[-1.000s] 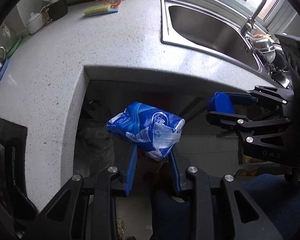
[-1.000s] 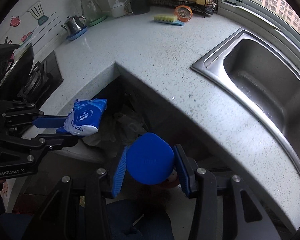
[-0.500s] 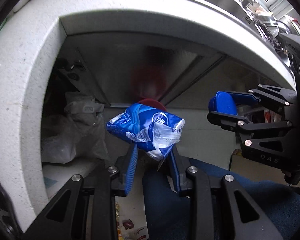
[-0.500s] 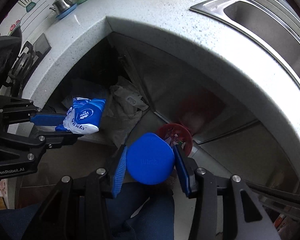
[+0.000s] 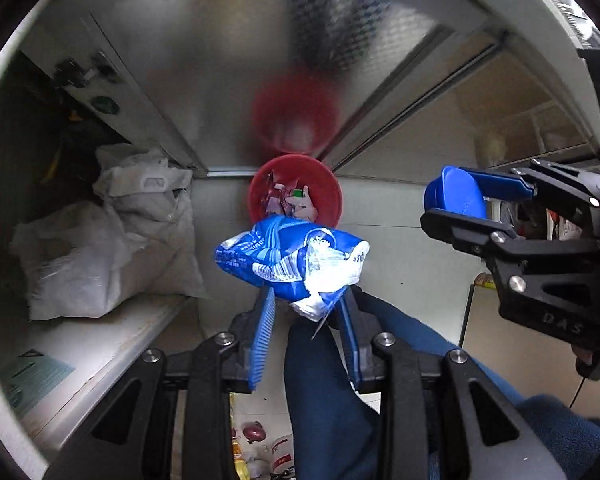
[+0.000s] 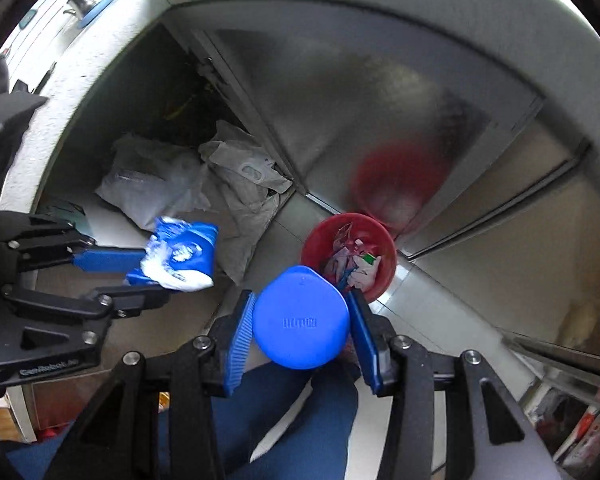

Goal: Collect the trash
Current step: 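Carry the wipes pack and lid down over the red bin with both tools, then open both tools to drop the wipes pack and lid into the red bin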

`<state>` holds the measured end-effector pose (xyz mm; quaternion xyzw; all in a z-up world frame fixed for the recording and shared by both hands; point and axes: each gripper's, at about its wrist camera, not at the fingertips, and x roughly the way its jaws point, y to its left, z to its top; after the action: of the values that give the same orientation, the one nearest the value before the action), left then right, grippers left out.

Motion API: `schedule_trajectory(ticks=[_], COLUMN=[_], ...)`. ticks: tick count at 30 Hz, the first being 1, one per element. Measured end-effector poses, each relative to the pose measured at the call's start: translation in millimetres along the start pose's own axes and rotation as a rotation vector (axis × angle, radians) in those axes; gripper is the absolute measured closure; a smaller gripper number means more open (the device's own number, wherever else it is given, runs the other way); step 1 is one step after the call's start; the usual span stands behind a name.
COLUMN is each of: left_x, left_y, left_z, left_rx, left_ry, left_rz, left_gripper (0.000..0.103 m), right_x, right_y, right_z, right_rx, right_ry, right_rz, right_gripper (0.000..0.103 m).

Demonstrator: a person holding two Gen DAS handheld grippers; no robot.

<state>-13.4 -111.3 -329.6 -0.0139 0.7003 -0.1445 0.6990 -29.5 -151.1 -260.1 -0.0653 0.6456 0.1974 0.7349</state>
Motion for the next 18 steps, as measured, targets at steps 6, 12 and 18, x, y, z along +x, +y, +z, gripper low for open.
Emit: schedule_trajectory(ticks=[6, 12, 18], left_x=[46.3, 91.8, 148.3], left_y=[10.1, 23.4, 37.2], left_z=[13.6, 29.8, 44.6], left_rx=[-0.001, -0.014, 0.003], left_ry=[0.010, 0.023, 0.042], left_rz=[-0.005, -0.016, -0.035], left_gripper=[0.074, 0.074, 0.074], right_x=[35.0, 73.3, 129.1], right_y=[-9.9, -26.5, -49.7], right_z=[-1.1, -2.5, -4.2], right_rx=[0.008, 0.033, 0.069], right_ry=[0.006, 0.018, 0.052], right_rz=[-0.007, -0.017, -0.032], right_gripper=[0.059, 0.059, 0.059])
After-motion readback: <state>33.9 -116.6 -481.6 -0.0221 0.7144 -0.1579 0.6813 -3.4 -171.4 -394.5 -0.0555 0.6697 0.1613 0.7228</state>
